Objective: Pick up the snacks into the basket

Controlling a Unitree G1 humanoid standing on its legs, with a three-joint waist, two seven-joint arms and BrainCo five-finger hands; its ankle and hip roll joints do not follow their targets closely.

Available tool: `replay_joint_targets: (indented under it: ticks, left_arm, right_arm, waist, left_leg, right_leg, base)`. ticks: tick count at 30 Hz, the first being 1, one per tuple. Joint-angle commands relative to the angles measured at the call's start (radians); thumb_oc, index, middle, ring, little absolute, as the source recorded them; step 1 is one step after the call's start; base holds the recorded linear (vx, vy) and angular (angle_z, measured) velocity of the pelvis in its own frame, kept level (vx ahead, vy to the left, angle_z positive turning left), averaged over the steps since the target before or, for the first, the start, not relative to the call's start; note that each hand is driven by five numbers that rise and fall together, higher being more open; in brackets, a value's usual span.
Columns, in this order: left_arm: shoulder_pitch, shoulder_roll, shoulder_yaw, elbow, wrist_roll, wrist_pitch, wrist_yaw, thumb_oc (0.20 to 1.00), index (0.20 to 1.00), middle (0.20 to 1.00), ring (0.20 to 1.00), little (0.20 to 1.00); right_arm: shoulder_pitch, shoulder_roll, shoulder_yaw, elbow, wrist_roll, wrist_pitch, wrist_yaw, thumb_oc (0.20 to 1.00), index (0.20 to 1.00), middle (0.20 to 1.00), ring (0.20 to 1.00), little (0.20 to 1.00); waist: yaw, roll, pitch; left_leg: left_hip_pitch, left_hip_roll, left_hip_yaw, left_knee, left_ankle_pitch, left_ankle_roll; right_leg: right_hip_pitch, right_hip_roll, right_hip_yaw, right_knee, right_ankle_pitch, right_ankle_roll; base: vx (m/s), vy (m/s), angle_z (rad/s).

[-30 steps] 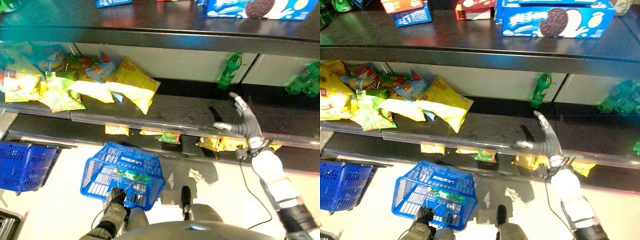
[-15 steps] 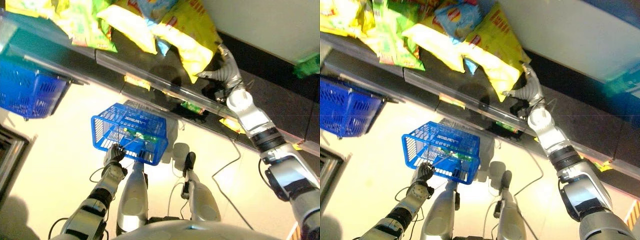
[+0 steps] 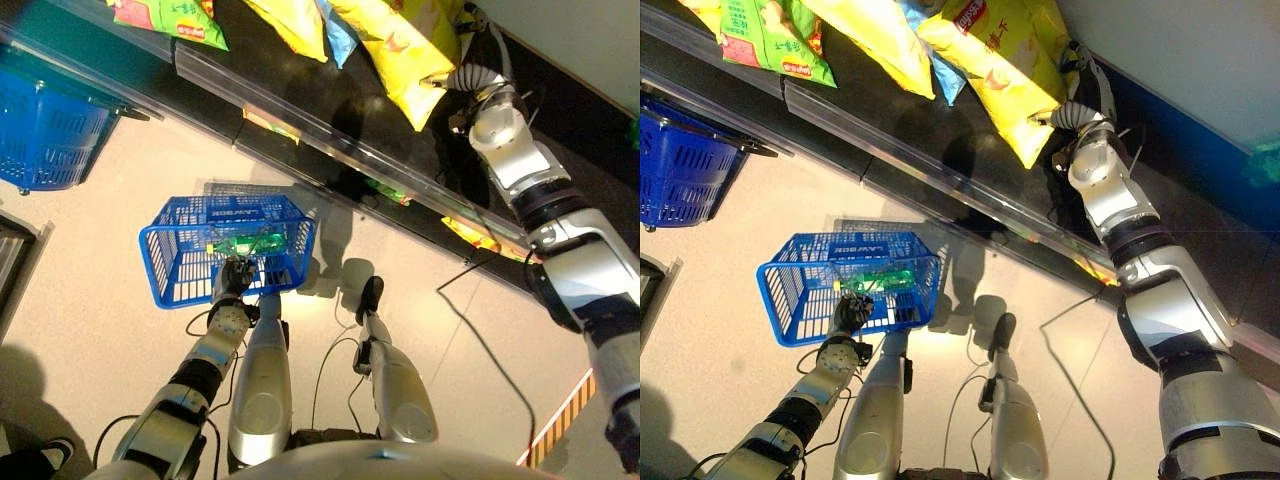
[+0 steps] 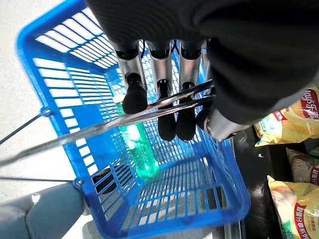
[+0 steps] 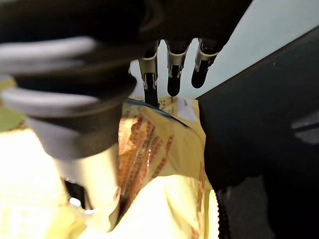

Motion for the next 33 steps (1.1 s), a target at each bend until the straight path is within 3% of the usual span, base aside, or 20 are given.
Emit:
replay_joint_targets:
  ticks: [1, 7, 8, 10, 12, 23, 27, 33]
  left_arm:
    - [0.037, -0.04, -0.101, -0.005, 0.006, 0.001, 0.001, 0.2, 0.2, 0.2, 0.2, 0.2]
    - [0.007, -0.056, -0.122, 0.012, -0.011, 0.011, 0.01, 0.2, 0.2, 0.2, 0.2, 0.2]
    - [-0.002, -0.06, -0.121, 0.013, -0.013, 0.011, 0.014, 0.2, 0.2, 0.2, 0.2, 0.2]
    - [-0.017, -0.069, -0.122, 0.023, -0.022, 0.014, 0.022, 0.2, 0.2, 0.2, 0.2, 0.2]
    - [-0.026, -0.078, -0.119, 0.033, -0.042, 0.012, 0.033, 0.2, 0.2, 0.2, 0.2, 0.2]
    - [-0.069, -0.122, -0.136, 0.084, -0.078, 0.016, 0.075, 0.2, 0.2, 0.2, 0.2, 0.2]
    - [-0.078, -0.128, -0.137, 0.097, -0.078, 0.017, 0.087, 0.2, 0.2, 0.2, 0.2, 0.2]
    - [-0.063, -0.135, -0.113, 0.097, -0.091, 0.014, 0.088, 0.2, 0.2, 0.2, 0.2, 0.2]
  right_arm:
    - [-0.083, -0.046, 0.03, 0.076, 0.067, 0.007, -0.015, 1.0, 1.0, 1.0, 1.0, 1.0]
    - [-0.057, 0.015, 0.019, 0.118, 0.072, 0.01, -0.025, 1.0, 1.0, 1.0, 1.0, 1.0]
    - [-0.05, 0.03, 0.011, 0.124, 0.075, 0.01, -0.029, 0.589, 0.589, 0.589, 0.589, 0.589]
    - [-0.022, 0.063, -0.006, 0.131, 0.085, 0.008, -0.035, 0.357, 0.357, 0.357, 0.357, 0.357]
    - [0.019, 0.13, -0.026, 0.149, 0.095, 0.007, -0.04, 0.2, 0.2, 0.2, 0.2, 0.2]
    - [0.142, 0.367, -0.071, 0.201, 0.116, -0.004, -0.065, 0.2, 0.2, 0.2, 0.2, 0.2]
    - [0.188, 0.38, -0.094, 0.197, 0.138, -0.012, -0.08, 0.2, 0.2, 0.2, 0.2, 0.2]
    - [0.281, 0.331, -0.166, 0.096, 0.207, -0.049, -0.121, 0.2, 0.2, 0.2, 0.2, 0.2]
  waist:
    - [0.032, 0.022, 0.022]
    - [0.035, 0.022, 0.022]
    - [0.037, 0.022, 0.022]
    - [0.04, 0.024, 0.022]
    - [0.049, 0.03, 0.022]
    - [0.061, 0.047, 0.022]
    - [0.055, 0.049, 0.022]
    - [0.038, 0.05, 0.022]
  left_leg:
    - [-0.018, 0.01, 0.015, -0.025, -0.02, -0.011]
    - [-0.056, -0.002, 0.005, -0.002, -0.028, -0.006]
    - [-0.062, -0.004, 0.003, -0.002, -0.029, -0.005]
    - [-0.075, -0.009, -0.004, 0.002, -0.029, -0.004]
    - [-0.08, -0.013, -0.01, 0.003, -0.03, -0.002]
    - [-0.06, -0.014, -0.024, -0.012, -0.025, -0.001]
    - [-0.048, -0.011, -0.027, -0.022, -0.021, -0.004]
    - [-0.031, -0.008, -0.025, -0.026, -0.02, -0.005]
  right_leg:
    - [-0.03, -0.057, 0.034, 0.036, 0.041, 0.079]
    - [-0.044, -0.062, 0.023, 0.039, 0.042, 0.081]
    - [-0.046, -0.063, 0.02, 0.038, 0.041, 0.08]
    - [-0.049, -0.063, 0.015, 0.038, 0.041, 0.081]
    - [-0.048, -0.062, 0.007, 0.037, 0.037, 0.08]
    - [-0.032, -0.059, -0.001, 0.035, 0.018, 0.071]
    - [-0.028, -0.056, 0.0, 0.034, 0.017, 0.07]
    - [-0.023, -0.056, 0.004, 0.035, 0.017, 0.07]
  base:
    - [0.03, 0.009, 0.05]
    - [0.02, 0.005, 0.05]
    - [0.04, -0.005, 0.01]
    - [0.03, -0.008, 0.0]
    - [0.03, -0.013, 0.0]
    - [0.0, -0.003, 0.01]
    - [-0.02, -0.016, 0.02]
    - [-0.04, -0.01, 0.02]
